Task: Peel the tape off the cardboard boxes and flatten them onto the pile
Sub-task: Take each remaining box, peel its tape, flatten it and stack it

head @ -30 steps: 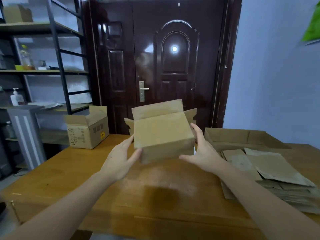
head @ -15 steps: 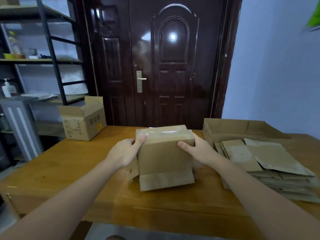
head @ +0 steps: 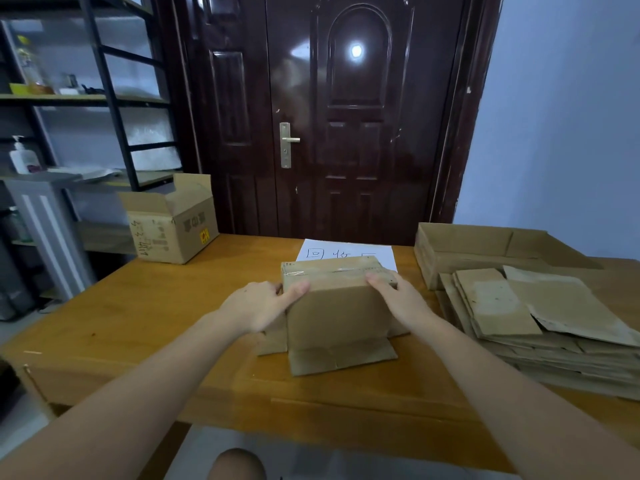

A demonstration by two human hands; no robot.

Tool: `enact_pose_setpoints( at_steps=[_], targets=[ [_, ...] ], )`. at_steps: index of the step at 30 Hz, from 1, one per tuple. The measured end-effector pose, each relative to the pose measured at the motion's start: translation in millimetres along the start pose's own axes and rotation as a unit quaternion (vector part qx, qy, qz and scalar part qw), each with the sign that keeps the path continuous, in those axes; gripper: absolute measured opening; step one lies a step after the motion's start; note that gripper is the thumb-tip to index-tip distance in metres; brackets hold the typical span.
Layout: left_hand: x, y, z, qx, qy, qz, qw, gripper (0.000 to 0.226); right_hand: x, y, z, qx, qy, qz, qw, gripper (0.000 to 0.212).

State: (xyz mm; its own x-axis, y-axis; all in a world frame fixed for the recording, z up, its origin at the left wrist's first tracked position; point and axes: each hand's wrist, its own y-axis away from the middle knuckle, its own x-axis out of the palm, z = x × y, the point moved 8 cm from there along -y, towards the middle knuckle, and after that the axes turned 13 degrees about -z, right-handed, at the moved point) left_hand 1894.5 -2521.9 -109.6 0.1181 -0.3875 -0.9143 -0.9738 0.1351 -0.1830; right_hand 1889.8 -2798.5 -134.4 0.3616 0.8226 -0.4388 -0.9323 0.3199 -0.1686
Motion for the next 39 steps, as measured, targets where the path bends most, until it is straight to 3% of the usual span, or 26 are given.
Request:
enact_pose_setpoints(
  at_steps=[3, 6, 8, 10, 12, 14, 17, 20, 23, 28, 32, 39],
  targets=[
    [-8, 1, 6, 0.044, -0.053, 0.005, 0.998, 0.125, -3, -1, -5, 0.006, -0.014, 0.007, 1.000, 0.064],
    [-30, -3, 8, 0.054, 0.006, -0.054, 0.997, 0.134, -6, -6, -8, 0.037, -0.030, 0.018, 0.999, 0.060],
    [-38, -4, -4, 0.121, 0.008, -0.060, 0.991, 0.137, -4, -9, -8, 0.047, -0.042, 0.022, 0.998, 0.055],
    [-36, 0, -22, 0.223, -0.056, -0.062, 0.971, 0.117, 1, -10, -4, 0.040, -0.045, 0.027, 0.998, 0.050],
    [-31, 5, -34, 0.262, -0.066, -0.065, 0.961, 0.089, 1, -12, 5, 0.020, -0.029, -0.001, 0.999, 0.054],
    [-30, 8, -38, 0.250, -0.029, -0.083, 0.964, 0.076, -9, -13, 17, -0.041, 0.004, -0.079, 0.996, 0.058],
    [-29, 19, -50, 0.286, -0.056, -0.163, 0.942, 0.071, -22, 15, 47, -0.214, 0.053, -0.149, 0.964, 0.051],
    [-21, 34, -70, 0.307, -0.053, -0.248, 0.918, 0.064, -10, 67, 64, -0.352, 0.107, -0.064, 0.928, 0.056],
    [-7, 43, -89, 0.294, -0.021, -0.294, 0.909, 0.057, 5, 89, 56, -0.398, 0.229, 0.013, 0.888, 0.070],
    [9, 51, -100, 0.331, 0.072, -0.267, 0.902, 0.055, -15, 84, 46, -0.387, 0.228, 0.012, 0.893, 0.071],
    [26, 51, -98, 0.338, 0.105, -0.194, 0.915, 0.075, -15, 86, 38, -0.364, 0.213, 0.021, 0.906, 0.078],
    [29, 52, -92, 0.343, 0.108, -0.203, 0.911, 0.073, -11, 87, 34, -0.339, 0.152, 0.020, 0.928, 0.078]
  ],
)
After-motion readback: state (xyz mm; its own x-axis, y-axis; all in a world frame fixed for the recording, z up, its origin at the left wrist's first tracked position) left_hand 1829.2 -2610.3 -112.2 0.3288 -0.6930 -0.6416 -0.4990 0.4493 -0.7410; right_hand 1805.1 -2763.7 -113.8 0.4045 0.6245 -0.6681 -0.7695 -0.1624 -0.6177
